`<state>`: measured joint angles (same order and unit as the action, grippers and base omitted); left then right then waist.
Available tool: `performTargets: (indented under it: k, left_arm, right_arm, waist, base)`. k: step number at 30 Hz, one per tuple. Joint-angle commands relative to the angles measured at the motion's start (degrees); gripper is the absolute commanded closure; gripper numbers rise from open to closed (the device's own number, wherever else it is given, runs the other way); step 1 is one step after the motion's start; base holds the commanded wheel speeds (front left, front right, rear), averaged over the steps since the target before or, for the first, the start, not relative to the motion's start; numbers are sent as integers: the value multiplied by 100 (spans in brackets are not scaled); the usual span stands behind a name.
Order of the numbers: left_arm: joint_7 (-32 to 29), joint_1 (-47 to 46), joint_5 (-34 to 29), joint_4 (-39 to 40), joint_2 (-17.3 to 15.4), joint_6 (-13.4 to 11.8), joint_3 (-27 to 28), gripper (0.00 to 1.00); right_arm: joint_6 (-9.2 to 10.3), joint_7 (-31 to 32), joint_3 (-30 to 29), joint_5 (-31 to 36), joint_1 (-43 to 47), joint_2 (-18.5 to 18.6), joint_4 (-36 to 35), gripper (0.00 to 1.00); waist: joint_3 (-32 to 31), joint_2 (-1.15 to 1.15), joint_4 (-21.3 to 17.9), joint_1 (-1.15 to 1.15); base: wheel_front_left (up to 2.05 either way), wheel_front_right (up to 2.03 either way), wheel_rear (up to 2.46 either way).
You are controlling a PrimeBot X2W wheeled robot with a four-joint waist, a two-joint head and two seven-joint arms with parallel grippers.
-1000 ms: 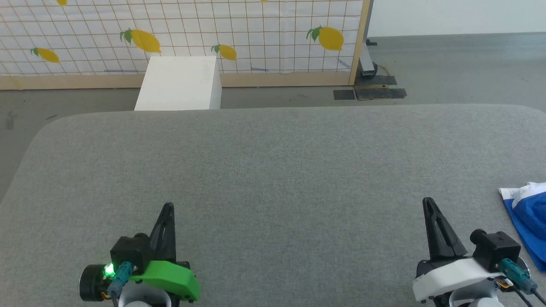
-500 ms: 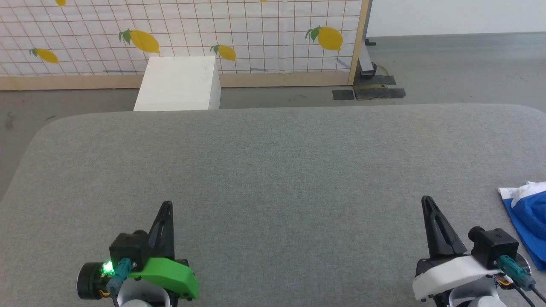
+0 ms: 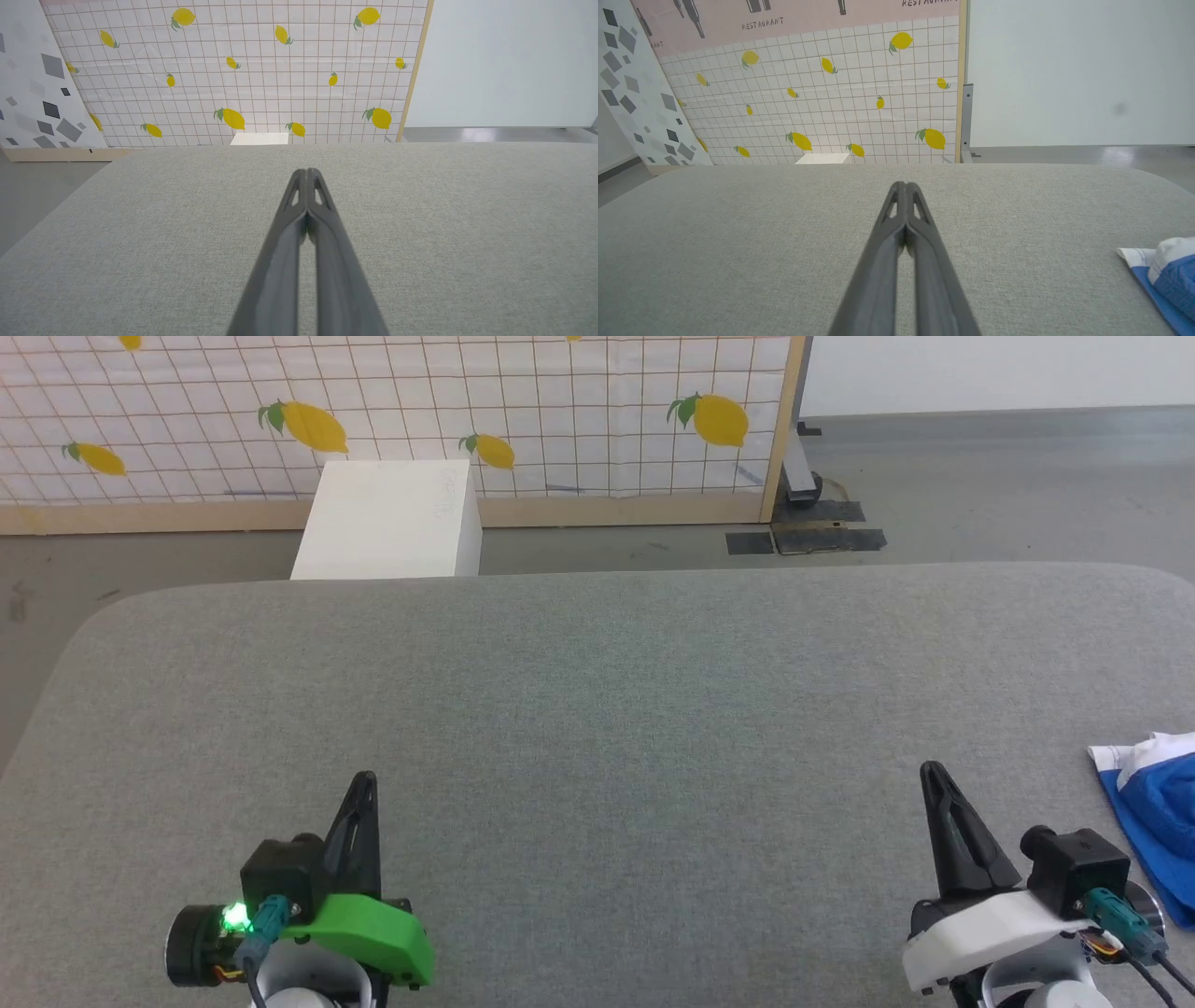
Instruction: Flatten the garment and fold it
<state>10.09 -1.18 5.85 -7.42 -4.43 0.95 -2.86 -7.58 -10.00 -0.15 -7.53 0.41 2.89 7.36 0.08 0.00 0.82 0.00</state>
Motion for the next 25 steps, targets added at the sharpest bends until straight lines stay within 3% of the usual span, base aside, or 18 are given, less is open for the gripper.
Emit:
performTargets:
  k: [1, 25]
  left_arm:
    - [-42, 40, -55, 40, 23, -31, 15, 100]
    - [-321, 62, -208, 243, 61, -50, 93, 100]
  right_arm:
    - [3, 37, 2, 50, -14, -1, -49, 100]
    - [5, 316, 6, 253, -22, -1, -247, 100]
  waist:
    - [0, 0, -1, 0]
    - [-2, 0, -24, 0]
  base:
    - [0, 0, 0]
    - [0, 0, 0]
